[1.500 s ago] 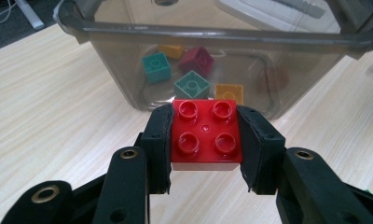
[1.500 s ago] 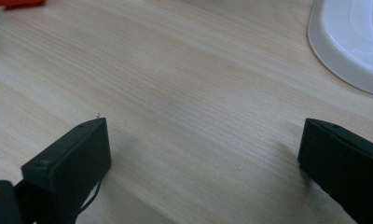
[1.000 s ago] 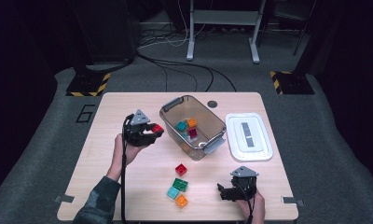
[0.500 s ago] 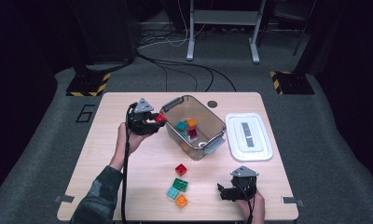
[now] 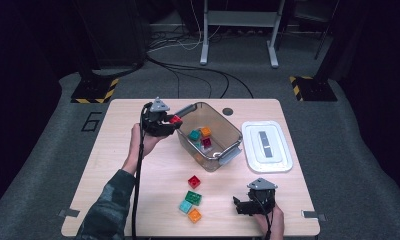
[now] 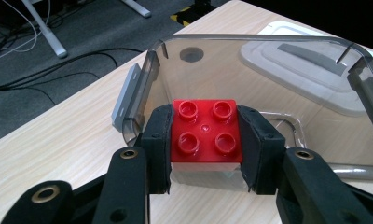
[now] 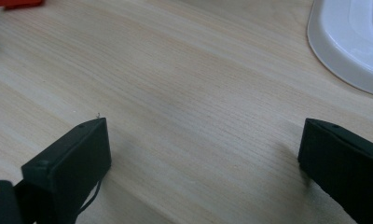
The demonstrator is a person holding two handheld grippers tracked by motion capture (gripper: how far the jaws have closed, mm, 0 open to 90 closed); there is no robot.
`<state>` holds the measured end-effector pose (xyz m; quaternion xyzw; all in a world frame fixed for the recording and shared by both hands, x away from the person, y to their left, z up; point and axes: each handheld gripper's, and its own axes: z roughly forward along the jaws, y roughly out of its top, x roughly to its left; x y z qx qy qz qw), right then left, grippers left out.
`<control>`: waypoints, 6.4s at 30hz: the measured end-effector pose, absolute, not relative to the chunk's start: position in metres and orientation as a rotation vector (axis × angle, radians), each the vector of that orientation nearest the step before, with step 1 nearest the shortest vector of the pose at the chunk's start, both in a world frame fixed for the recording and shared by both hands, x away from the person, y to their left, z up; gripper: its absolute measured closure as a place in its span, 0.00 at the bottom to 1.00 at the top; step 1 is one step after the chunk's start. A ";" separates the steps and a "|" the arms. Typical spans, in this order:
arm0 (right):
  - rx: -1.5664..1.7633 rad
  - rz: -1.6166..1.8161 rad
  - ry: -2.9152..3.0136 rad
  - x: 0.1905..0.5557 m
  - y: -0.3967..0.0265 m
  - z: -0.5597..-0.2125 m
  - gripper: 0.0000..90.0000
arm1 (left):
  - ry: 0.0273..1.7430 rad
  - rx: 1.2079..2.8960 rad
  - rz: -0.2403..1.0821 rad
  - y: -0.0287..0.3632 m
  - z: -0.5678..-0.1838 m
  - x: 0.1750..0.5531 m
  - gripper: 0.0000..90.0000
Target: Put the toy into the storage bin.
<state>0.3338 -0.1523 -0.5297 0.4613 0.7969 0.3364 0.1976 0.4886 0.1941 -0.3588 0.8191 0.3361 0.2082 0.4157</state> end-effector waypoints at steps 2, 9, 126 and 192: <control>1.292 0.942 2.230 0.334 -0.152 -0.530 0.02 | 0.836 2.069 0.526 0.192 -0.358 0.491 0.65; 1.292 0.942 2.229 0.334 -0.152 -0.530 0.02 | 0.842 2.069 0.526 0.185 -0.358 0.500 0.65; 1.307 0.944 2.216 0.334 -0.151 -0.530 0.02 | 0.998 2.168 0.385 0.208 -0.512 0.357 0.02; 1.308 0.943 2.215 0.334 -0.151 -0.530 0.02 | 0.886 2.122 0.417 0.220 -0.464 0.369 0.65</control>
